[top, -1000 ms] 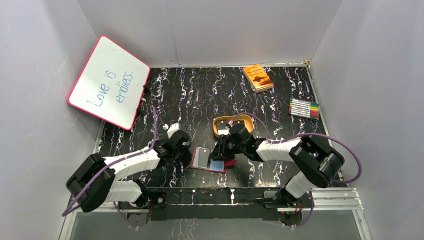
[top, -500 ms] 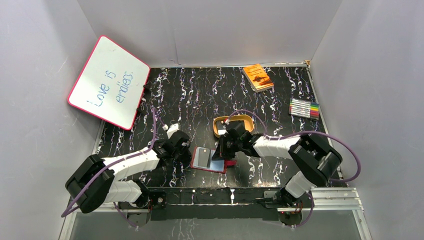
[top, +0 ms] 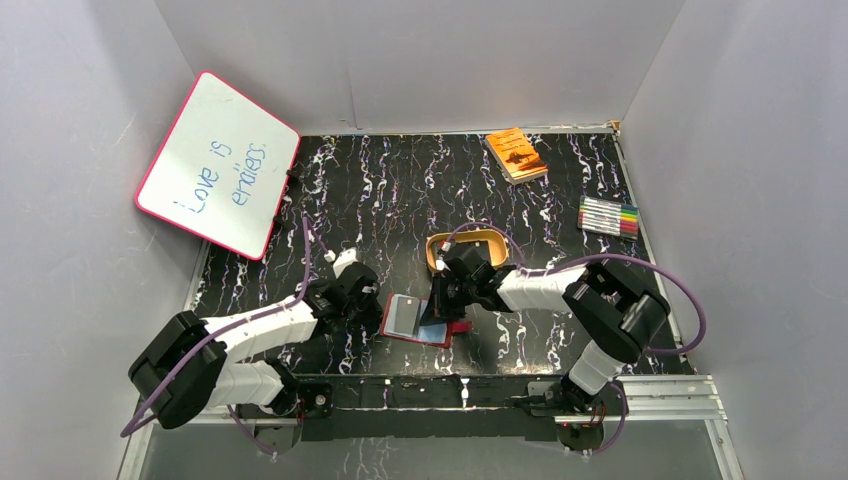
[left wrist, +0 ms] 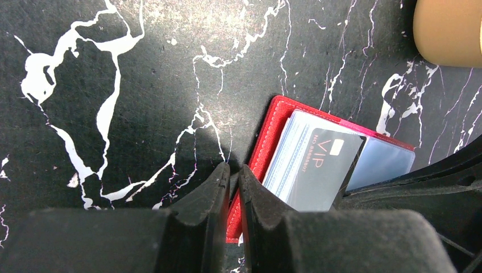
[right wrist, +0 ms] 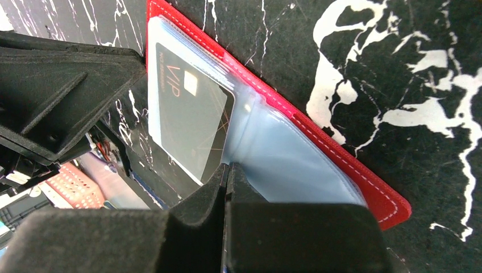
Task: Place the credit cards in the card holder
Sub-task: Insert the credit card into the card holder.
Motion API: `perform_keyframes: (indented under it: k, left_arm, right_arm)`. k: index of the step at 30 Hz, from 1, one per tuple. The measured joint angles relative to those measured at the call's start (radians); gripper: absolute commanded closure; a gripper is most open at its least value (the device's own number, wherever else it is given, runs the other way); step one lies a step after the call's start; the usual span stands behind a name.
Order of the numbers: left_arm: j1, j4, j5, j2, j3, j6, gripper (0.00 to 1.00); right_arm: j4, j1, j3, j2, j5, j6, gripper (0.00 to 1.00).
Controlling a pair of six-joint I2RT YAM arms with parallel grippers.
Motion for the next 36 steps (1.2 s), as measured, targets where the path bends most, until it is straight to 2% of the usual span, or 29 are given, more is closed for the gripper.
perform_keyframes:
  k: [19,21,26,29,31,33,36]
  left_arm:
    - [0.001,0.021,0.004,-0.01,-0.016,-0.005,0.9]
    - [0.002,0.019,0.003,-0.014,-0.018,-0.008,0.89]
    - [0.001,-0.024,0.006,-0.045,-0.023,-0.017,0.84]
    - [-0.001,-0.059,0.005,-0.076,-0.03,-0.021,0.8]
    - [-0.001,-0.081,0.003,-0.096,-0.034,-0.025,0.77]
    - [-0.001,-0.099,0.001,-0.109,-0.035,-0.028,0.73]
    - [-0.001,-0.122,-0.002,-0.127,-0.037,-0.032,0.59]
  right_arm:
    - [-0.005,0.03,0.036,0.024,-0.011,-0.004,0.94]
    - [-0.011,0.03,0.037,0.023,-0.01,-0.008,0.9]
    - [-0.086,0.034,0.037,-0.03,0.03,-0.034,0.74]
    - [-0.153,0.034,0.037,-0.103,0.066,-0.061,0.62]
    - [-0.202,0.034,0.037,-0.164,0.101,-0.08,0.5]
    - [-0.236,0.033,0.037,-0.21,0.132,-0.09,0.43]
    - [-0.254,0.019,0.021,-0.275,0.163,-0.097,0.4]
